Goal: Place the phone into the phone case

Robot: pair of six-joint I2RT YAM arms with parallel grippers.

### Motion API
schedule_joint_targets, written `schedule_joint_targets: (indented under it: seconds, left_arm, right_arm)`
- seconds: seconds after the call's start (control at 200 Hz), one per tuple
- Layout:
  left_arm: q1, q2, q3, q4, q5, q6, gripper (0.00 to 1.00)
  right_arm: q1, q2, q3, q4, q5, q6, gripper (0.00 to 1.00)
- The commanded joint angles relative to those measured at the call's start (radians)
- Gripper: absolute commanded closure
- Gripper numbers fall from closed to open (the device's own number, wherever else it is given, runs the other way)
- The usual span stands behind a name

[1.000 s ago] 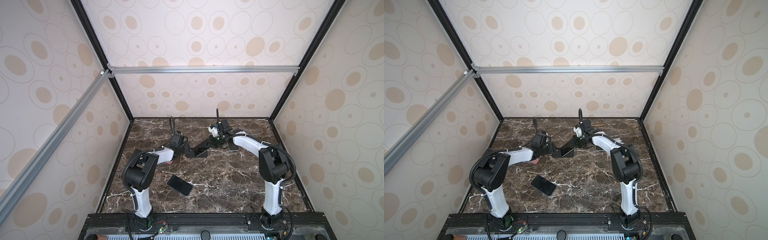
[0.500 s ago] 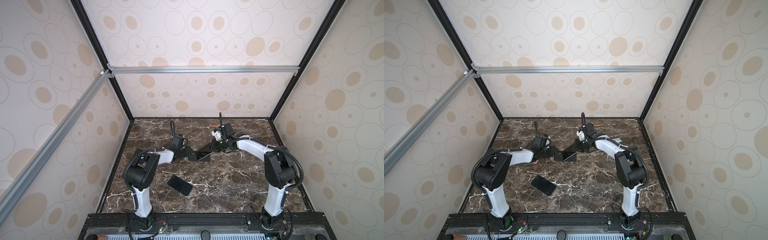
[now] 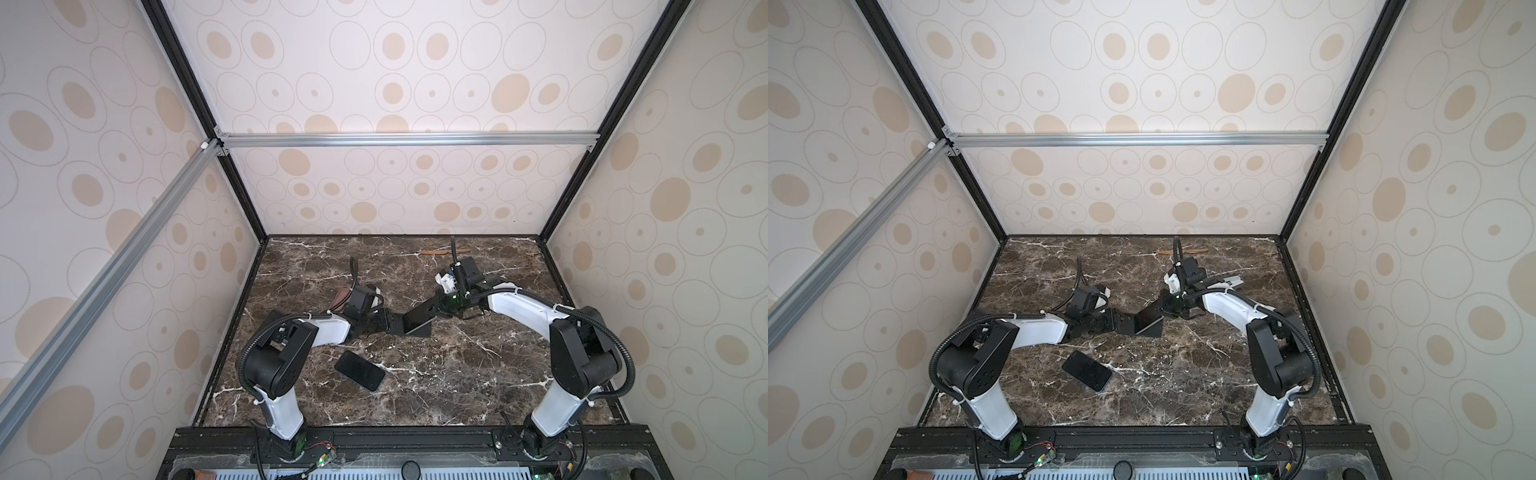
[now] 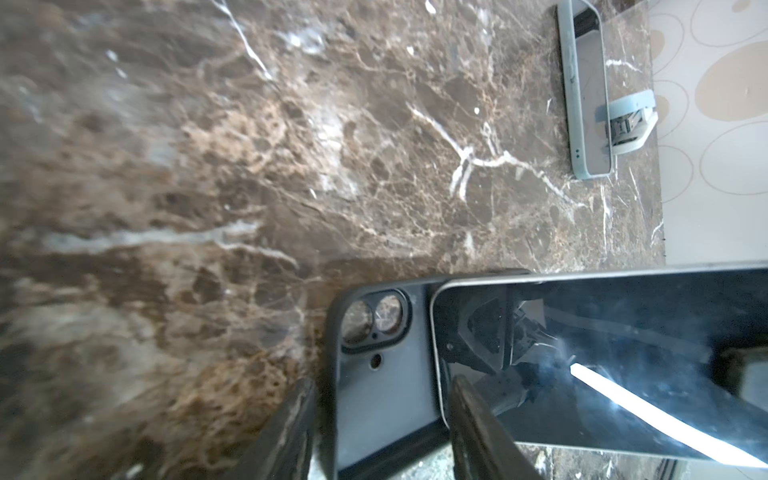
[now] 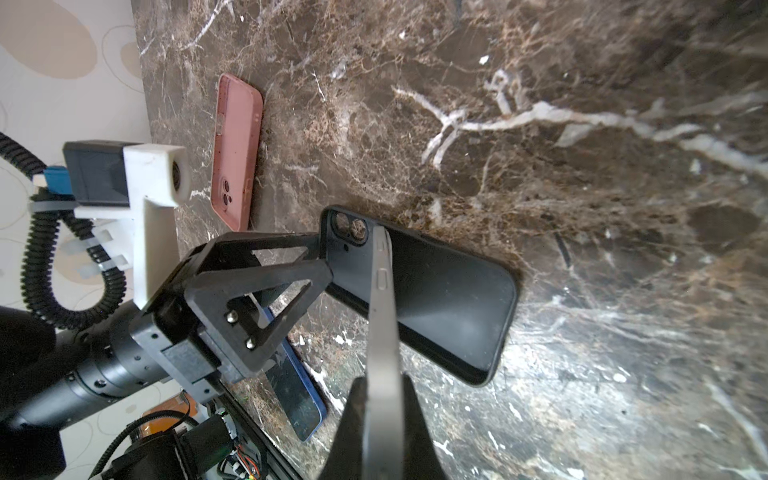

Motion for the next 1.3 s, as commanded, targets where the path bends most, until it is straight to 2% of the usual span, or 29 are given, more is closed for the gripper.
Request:
schedule_joint_targets:
  seconds: [0.0, 0.43, 0.76, 1.01, 1.295]
  left_arm:
    - [-0.007, -0.016, 0.014, -0.043, -0.001, -0.024, 0.48]
    - [-0.012, -0.044, 0.056, -0.085, -0.022, 0.000, 0.49]
    - [-0.012, -0.032, 0.041, -0.042, 0.033, -0.034, 0.50]
    - [-0.013, -0.047, -0.016, 0.029, 0.057, -0.104, 0.51]
    - [-0.014, -0.066, -0.055, 0.051, 0.050, -0.110, 0.51]
  right_arm:
    - [-0.002, -0.013, -0.037, -0.010, 0.011, 0.017, 1.00]
    - [-0.007, -0.028, -0.030, -0.004, 0.012, 0.015, 1.00]
    - [-0.006, -0.023, -0.061, 0.043, 0.021, 0.062, 1.00]
    - [-0.006, 0.003, -0.130, 0.169, -0.026, 0.137, 1.00]
    - [-0.004, 0.031, -0.132, 0.155, -0.100, 0.118, 1.00]
